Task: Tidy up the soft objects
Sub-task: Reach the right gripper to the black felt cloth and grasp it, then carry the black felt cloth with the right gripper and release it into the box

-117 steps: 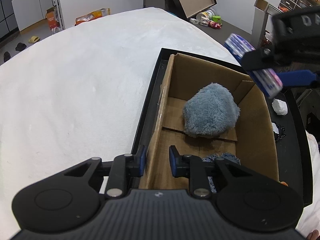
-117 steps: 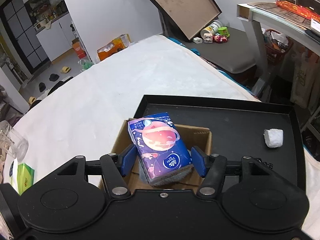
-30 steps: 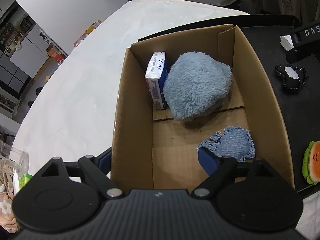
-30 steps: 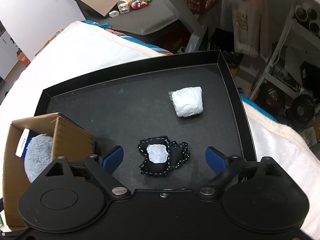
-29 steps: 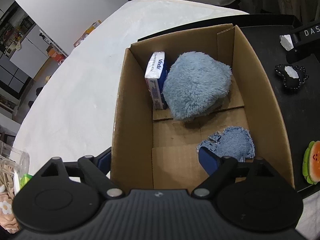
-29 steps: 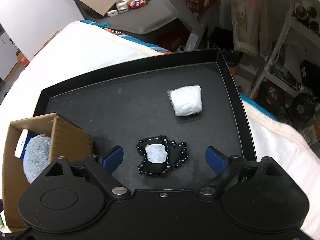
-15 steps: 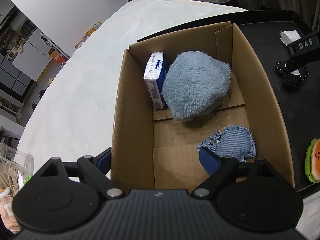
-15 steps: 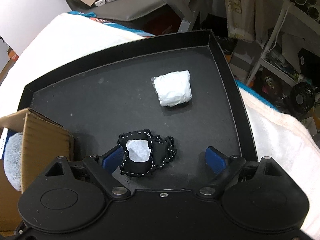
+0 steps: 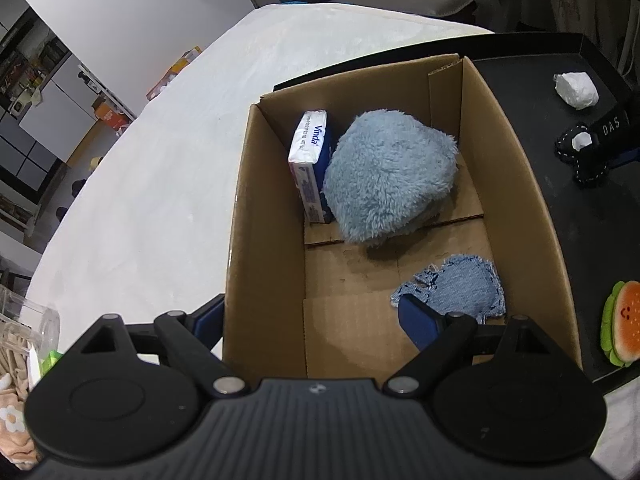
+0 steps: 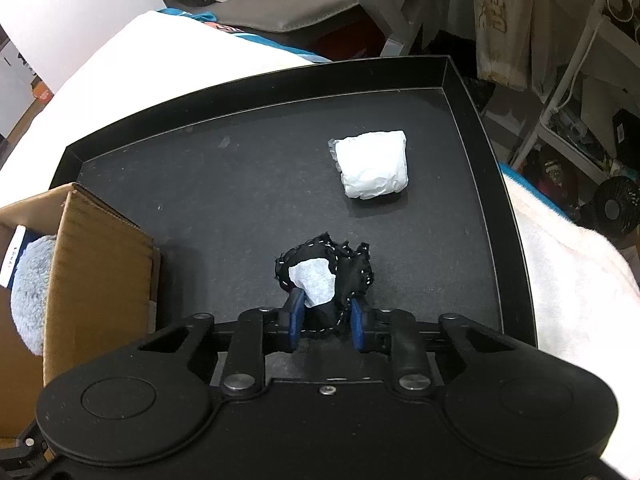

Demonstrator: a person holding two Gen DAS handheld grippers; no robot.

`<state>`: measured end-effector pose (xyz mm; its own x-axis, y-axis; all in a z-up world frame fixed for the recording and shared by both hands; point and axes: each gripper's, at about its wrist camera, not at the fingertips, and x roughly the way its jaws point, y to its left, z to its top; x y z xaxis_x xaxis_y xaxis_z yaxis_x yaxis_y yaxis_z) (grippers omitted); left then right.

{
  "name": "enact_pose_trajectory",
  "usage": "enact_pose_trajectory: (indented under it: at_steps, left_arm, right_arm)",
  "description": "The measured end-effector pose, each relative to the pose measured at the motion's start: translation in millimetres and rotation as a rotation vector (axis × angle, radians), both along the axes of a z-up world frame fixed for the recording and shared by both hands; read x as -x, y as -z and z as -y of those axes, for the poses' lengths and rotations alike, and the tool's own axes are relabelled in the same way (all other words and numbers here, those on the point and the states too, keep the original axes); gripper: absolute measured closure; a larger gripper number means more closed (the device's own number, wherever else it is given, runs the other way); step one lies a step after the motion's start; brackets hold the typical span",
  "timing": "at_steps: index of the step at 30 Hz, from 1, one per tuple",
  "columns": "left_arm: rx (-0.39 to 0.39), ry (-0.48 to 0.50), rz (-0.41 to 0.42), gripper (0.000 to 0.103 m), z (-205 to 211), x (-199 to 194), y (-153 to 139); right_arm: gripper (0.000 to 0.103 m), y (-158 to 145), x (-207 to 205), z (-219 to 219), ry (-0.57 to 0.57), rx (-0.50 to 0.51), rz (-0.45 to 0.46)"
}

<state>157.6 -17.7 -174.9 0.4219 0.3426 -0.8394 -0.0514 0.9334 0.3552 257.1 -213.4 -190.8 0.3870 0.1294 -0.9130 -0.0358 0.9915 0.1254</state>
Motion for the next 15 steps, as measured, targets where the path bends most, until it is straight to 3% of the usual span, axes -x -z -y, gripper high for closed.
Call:
enact_pose_trajectory:
  at_steps: [15]
  left_arm:
    - [0.105,-0.051,0.075,0.014,-22,9,-12]
  right_arm:
    - [0.081,-34,14,4,-0.004,-0.069,0.070]
